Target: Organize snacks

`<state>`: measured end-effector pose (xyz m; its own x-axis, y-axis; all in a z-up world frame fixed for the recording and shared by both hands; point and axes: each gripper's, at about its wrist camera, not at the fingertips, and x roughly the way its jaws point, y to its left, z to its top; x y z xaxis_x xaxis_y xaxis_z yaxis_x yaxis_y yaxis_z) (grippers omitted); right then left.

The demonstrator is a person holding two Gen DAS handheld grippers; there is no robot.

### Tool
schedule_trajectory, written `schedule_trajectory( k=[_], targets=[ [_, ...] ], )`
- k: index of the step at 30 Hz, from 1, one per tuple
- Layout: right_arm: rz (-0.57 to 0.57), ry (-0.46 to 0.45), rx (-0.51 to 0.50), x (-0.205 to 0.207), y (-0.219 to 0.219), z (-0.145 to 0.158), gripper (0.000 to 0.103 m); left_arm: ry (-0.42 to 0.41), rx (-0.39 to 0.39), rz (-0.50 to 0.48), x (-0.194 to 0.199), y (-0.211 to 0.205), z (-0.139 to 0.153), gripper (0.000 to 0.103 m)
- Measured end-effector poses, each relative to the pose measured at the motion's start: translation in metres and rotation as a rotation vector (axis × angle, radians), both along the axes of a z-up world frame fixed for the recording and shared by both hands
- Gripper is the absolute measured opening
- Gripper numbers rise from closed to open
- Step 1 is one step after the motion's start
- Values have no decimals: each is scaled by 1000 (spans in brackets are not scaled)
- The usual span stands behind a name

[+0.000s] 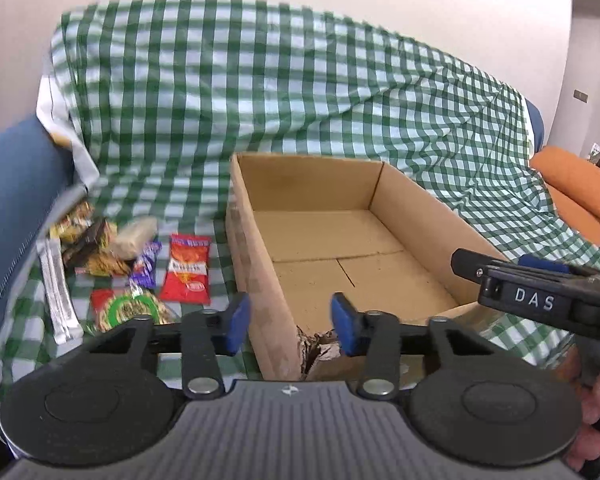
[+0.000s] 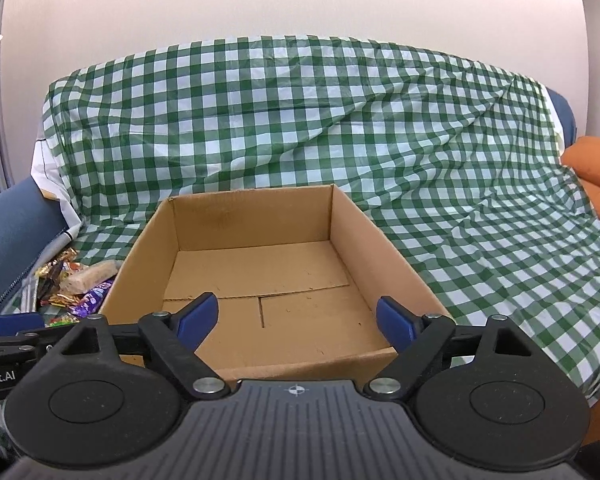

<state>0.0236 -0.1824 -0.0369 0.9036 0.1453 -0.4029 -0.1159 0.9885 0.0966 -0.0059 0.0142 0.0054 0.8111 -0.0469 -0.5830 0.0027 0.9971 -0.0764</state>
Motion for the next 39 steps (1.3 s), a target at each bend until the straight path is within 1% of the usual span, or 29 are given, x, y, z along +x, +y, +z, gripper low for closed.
schedule_trajectory(
  k=[1, 2, 4, 7, 9, 10, 12, 13, 14, 15, 16, 18, 19, 20, 21, 22, 23, 25, 27, 29, 30, 32, 33, 35, 38, 39],
  targets=[
    [3, 3, 10, 0, 0, 1, 84, 11, -31, -11, 3, 4, 3, 41],
    [5, 4, 16, 1, 0, 2, 83, 17, -47, -25, 6, 5, 7, 40],
    [4, 2, 19, 1, 2, 3, 83, 6, -5, -65, 11, 4, 17, 39],
    [11, -13, 20, -1, 4, 5, 83, -28, 21, -136, 20, 2, 27, 38],
    [17, -20, 24, -1, 5, 6, 83, -89, 28, -191, 20, 2, 29, 38],
    [20, -22, 24, -1, 7, 6, 83, -133, 23, -210, 17, 2, 28, 38],
    [26, -19, 22, 0, 8, 5, 83, -182, 8, -230, 11, 4, 19, 38],
    [29, -17, 23, 1, 9, 4, 83, -198, 0, -233, 8, 4, 13, 37],
    [31, -19, 25, 1, 11, 3, 83, -179, -23, -226, 6, 6, 5, 33],
    [31, -22, 21, 1, 12, 2, 83, -140, -33, -209, 6, 7, 0, 29],
    [27, -18, 12, 2, 13, 0, 83, -110, -20, -192, 8, 8, -2, 23],
    [21, -15, 8, 3, 17, -2, 83, -115, -23, -174, 8, 14, 0, 21],
    [23, -23, 5, 2, 20, -2, 82, -130, -39, -162, 7, 19, 2, 18],
    [29, -36, -3, 1, 23, -4, 76, -140, -48, -143, 6, 24, 3, 13],
    [40, -49, -9, 0, 27, -5, 72, -153, -43, -125, 10, 28, 5, 12],
    [54, -61, -9, -1, 31, -6, 65, -150, -49, -99, 12, 34, 3, 12],
    [68, -72, -10, -2, 34, -7, 56, -146, -55, -68, 14, 41, 2, 12],
    [104, -78, -8, -2, 41, -9, 47, -130, -79, 9, 17, 61, -2, 12],
    [140, -78, 7, -2, 48, -10, 47, -119, -105, 106, 23, 89, -7, 12],
    [170, -95, -12, -3, 58, -12, 47, -99, -147, 219, 27, 125, -13, 12],
    [184, -102, -25, -3, 64, -11, 48, -71, -171, 286, 31, 143, -19, 12],
    [233, -121, -47, -4, 78, -6, 50, 0, -258, 380, 43, 178, -26, 12],
    [256, -132, -53, -5, 83, -4, 51, 12, -279, 401, 47, 191, -28, 12],
    [314, -155, -58, -7, 100, 4, 60, 40, -276, 439, 58, 213, -32, 12],
    [397, -155, -46, -5, 134, 11, 70, 114, -311, 460, 77, 239, -46, 12],
    [421, -149, -45, -2, 145, 12, 71, 151, -310, 459, 82, 245, -53, 12]
  ],
)
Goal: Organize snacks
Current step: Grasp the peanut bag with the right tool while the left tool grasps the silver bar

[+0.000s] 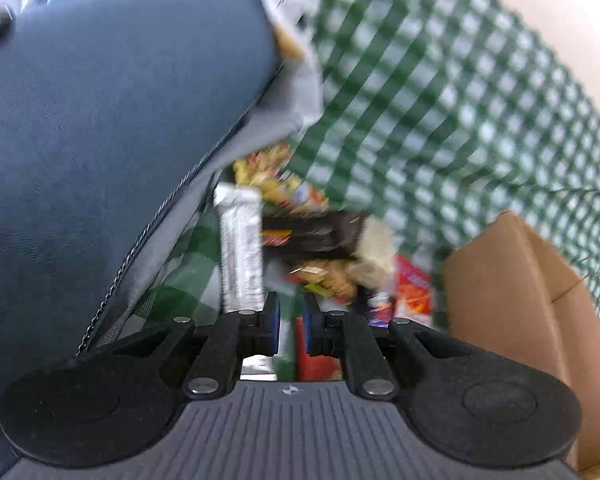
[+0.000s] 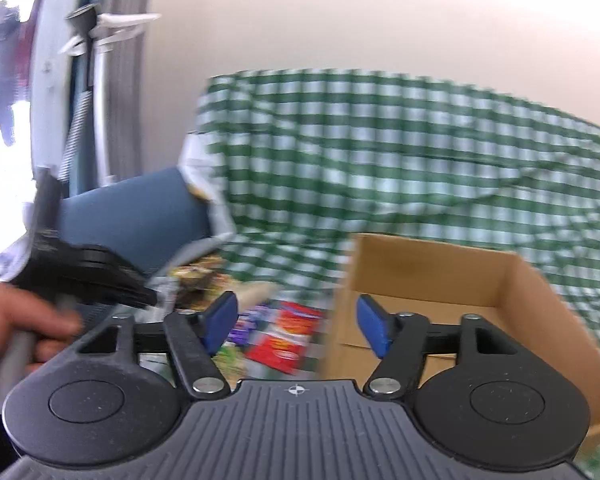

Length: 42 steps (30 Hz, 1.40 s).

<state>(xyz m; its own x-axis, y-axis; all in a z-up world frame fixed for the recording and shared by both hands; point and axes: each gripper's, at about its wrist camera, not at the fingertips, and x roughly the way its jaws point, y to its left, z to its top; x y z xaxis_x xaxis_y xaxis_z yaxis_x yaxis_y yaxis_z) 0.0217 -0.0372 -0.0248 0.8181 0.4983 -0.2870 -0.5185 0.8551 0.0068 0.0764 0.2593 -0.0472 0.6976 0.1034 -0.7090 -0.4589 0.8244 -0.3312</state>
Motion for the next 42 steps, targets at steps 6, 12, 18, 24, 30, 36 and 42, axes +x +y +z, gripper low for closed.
schedule_trajectory(
  k=[6, 12, 18, 24, 30, 36, 42],
  targets=[
    [79, 82, -53, 34, 72, -15, 83, 106, 1, 59, -3, 21, -22, 13],
    [108, 222, -142, 80, 117, -50, 96, 103, -30, 43, -17, 32, -27, 17],
    [140, 352, -222, 103, 136, -84, 100, 130, -37, 21, 6, 21, -31, 32],
    [172, 392, -250, 116, 142, -96, 102, 151, -18, 4, 13, 16, -34, 34],
    [249, 381, -283, 114, 147, -98, 93, 162, 28, -12, 20, 11, -35, 34],
    [247, 335, -300, 92, 130, -83, 88, 158, 53, -18, 15, 12, -33, 22],
    [260, 333, -304, 51, 96, -70, 88, 125, 12, -49, 1, 11, -25, 16]
  ],
)
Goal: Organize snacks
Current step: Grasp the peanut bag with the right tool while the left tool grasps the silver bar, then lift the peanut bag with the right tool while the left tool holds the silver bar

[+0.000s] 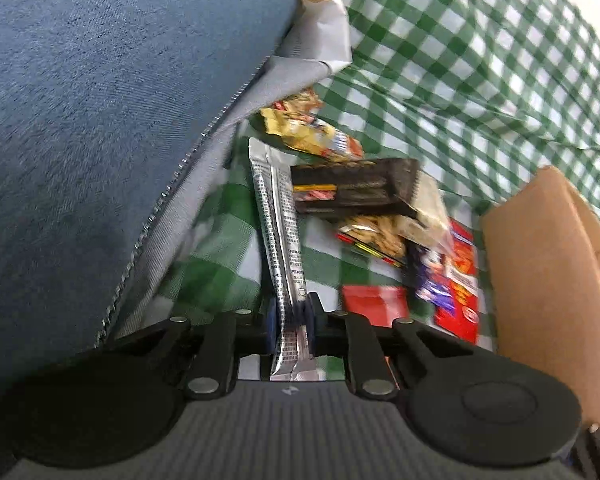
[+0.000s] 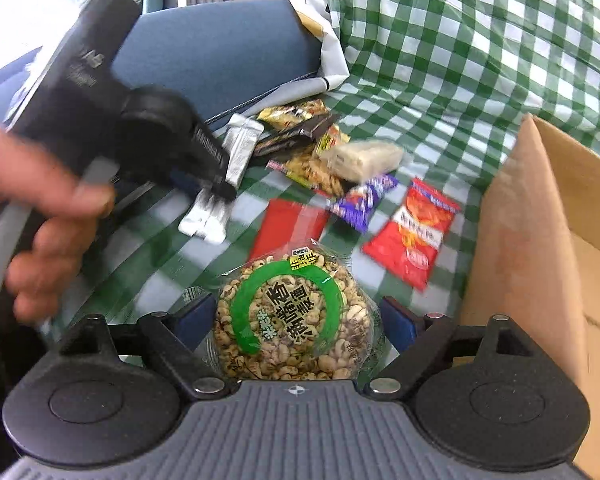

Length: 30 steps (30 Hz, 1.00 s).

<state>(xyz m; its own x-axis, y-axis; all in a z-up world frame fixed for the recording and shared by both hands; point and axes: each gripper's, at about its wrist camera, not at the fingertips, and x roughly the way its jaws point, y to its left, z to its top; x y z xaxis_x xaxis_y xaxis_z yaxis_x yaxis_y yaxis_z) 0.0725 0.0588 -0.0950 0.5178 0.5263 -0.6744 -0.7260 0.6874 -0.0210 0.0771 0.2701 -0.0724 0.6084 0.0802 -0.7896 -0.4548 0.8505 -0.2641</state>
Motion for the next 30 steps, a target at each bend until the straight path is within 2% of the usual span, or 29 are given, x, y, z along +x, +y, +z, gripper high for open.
schedule_trajectory(
  k=[3, 7, 10, 13, 16, 19, 23, 28, 30],
  targets=[
    [-1, 30, 13, -18, -18, -1, 88, 1, -55, -44, -10, -5, 2, 15],
    [24, 15, 6, -43, -29, -7, 89, 14, -118, -63, -34, -12, 3, 15],
    [62, 2, -15, -55, -25, -13, 89, 46, -154, -116, -49, -26, 3, 14],
    [72, 20, -24, -59, -27, -19, 89, 108, -110, -175, -57, -47, -1, 14],
    [55, 64, -21, -57, -30, -24, 89, 128, -17, -162, -59, -62, -2, 16],
    [27, 89, -19, -53, -31, -28, 89, 85, 1, -124, -58, -63, 0, 34],
    [-7, 140, -2, -46, -33, -33, 90, 61, 16, -108, -51, -67, -1, 51],
    [-27, 179, 19, -42, -35, -35, 91, 96, 100, -143, -41, -82, -11, 66],
    [-26, 178, 18, -43, -34, -35, 91, 102, 169, -175, -38, -93, -13, 66]
  ],
)
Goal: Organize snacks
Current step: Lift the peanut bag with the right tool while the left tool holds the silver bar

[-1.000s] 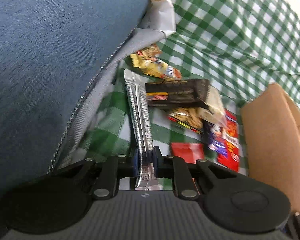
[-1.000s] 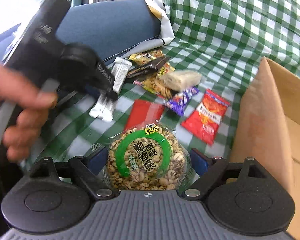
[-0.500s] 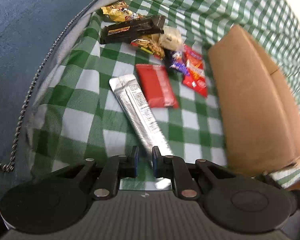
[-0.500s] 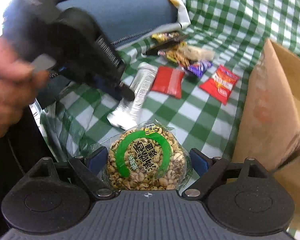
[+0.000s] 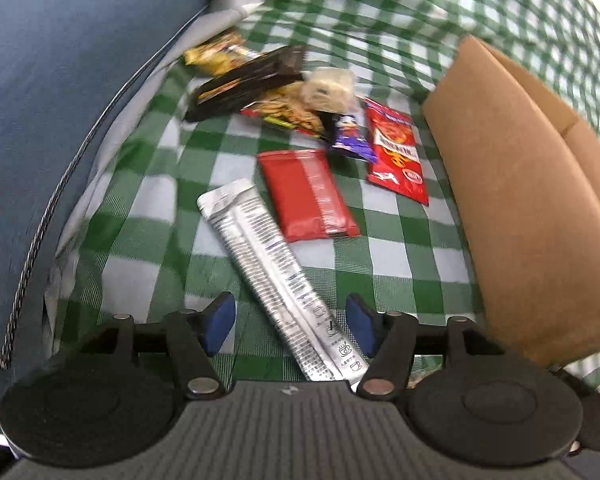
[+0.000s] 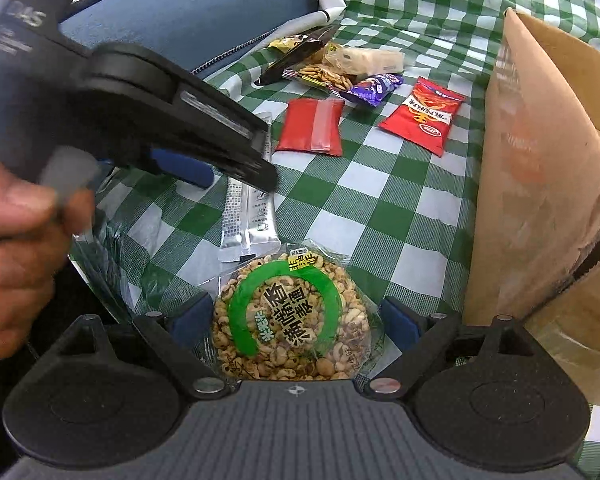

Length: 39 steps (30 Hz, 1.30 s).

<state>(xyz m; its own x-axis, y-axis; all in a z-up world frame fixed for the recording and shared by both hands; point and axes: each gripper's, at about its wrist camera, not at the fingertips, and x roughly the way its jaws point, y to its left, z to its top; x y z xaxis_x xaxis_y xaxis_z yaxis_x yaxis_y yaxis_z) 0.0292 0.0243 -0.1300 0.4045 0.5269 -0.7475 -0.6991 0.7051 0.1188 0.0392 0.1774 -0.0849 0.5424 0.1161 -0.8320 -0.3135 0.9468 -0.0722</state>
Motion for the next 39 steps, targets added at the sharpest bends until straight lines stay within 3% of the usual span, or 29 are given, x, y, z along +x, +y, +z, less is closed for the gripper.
schedule_trajectory(
  k=[3, 4, 5, 8, 11, 23, 28, 32, 39],
  targets=[
    [2, 2, 0, -1, 0, 0, 92, 18, 86, -42, 2, -11, -5, 65],
    [2, 4, 1, 0, 0, 0, 92, 20, 105, -47, 2, -12, -6, 57],
    [3, 6, 0, 1, 0, 0, 92, 24, 122, -45, 1, -11, -6, 44],
    [4, 12, 0, 2, 0, -1, 93, 22, 119, -13, -2, -3, -4, 22],
    [6, 10, -2, 3, 0, -2, 93, 15, 98, 24, -6, 3, -1, 15],
    [35, -69, 0, -5, 5, 5, 89, -68, 36, 77, -24, 13, 22, 12],
    [10, -86, 39, 1, 8, 11, 89, -40, -18, 71, -28, 16, 19, 12],
    [-25, -64, 16, 10, 9, 1, 90, 18, 12, 47, -21, 9, 8, 12],
    [-4, -85, 1, 6, 11, 3, 92, 29, 61, 31, -18, 3, 2, 17]
  ],
)
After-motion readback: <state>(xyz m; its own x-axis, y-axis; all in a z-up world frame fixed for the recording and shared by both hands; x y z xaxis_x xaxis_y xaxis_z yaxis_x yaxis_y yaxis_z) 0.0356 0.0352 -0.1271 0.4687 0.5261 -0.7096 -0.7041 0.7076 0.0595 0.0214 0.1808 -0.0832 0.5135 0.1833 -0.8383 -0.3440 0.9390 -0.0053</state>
